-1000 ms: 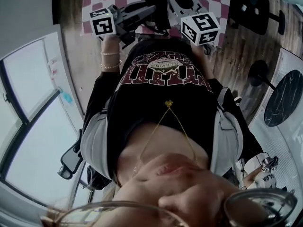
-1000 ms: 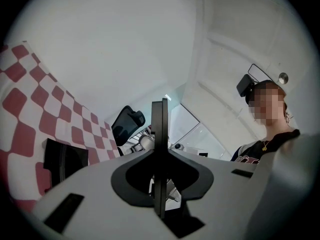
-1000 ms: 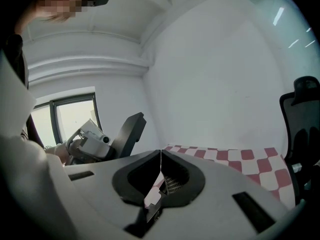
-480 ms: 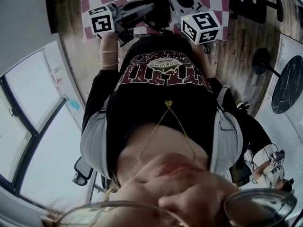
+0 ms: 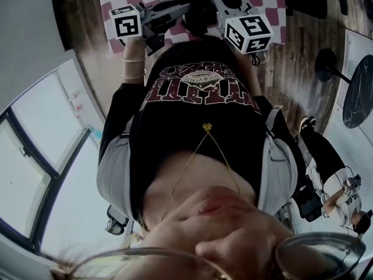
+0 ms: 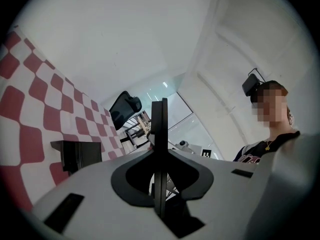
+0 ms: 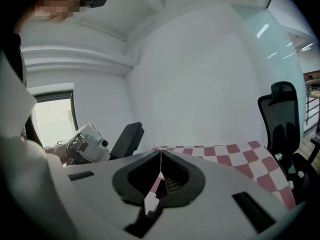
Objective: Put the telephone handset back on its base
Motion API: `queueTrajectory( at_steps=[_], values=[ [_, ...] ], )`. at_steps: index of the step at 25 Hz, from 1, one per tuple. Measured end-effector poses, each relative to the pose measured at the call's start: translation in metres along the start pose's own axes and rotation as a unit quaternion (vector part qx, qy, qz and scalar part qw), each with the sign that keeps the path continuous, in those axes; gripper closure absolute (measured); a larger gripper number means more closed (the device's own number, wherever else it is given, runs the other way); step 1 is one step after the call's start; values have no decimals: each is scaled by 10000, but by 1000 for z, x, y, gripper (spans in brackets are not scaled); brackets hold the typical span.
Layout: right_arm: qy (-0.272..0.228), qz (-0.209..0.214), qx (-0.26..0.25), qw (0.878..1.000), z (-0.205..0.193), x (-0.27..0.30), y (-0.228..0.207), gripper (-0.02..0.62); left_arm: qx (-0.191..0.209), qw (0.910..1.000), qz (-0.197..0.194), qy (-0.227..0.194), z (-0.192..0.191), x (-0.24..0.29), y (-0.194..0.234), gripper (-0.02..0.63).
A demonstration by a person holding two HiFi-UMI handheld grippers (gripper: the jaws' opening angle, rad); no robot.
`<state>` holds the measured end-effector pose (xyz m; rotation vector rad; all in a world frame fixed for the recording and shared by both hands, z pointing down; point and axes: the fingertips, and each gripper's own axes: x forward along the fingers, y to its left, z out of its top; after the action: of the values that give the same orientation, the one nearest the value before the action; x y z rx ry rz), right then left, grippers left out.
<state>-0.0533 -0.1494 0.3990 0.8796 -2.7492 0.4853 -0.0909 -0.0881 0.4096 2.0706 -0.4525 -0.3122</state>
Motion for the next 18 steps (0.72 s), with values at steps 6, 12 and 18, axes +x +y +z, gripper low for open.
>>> queueTrajectory(
  at_steps=[6, 12, 18],
  values=[
    [-48, -286, 89, 9995, -5, -2, 3, 574, -167, 9996, -71, 199, -8, -8, 16, 526],
    [-44, -516, 169, 9985, -12, -7, 4, 574, -225, 9994, -71, 271, -11, -11, 23, 526],
    [-57, -646, 205, 9977, -16, -10, 4, 574, -361, 9989, -88, 298, -16, -13, 36, 526]
  ],
)
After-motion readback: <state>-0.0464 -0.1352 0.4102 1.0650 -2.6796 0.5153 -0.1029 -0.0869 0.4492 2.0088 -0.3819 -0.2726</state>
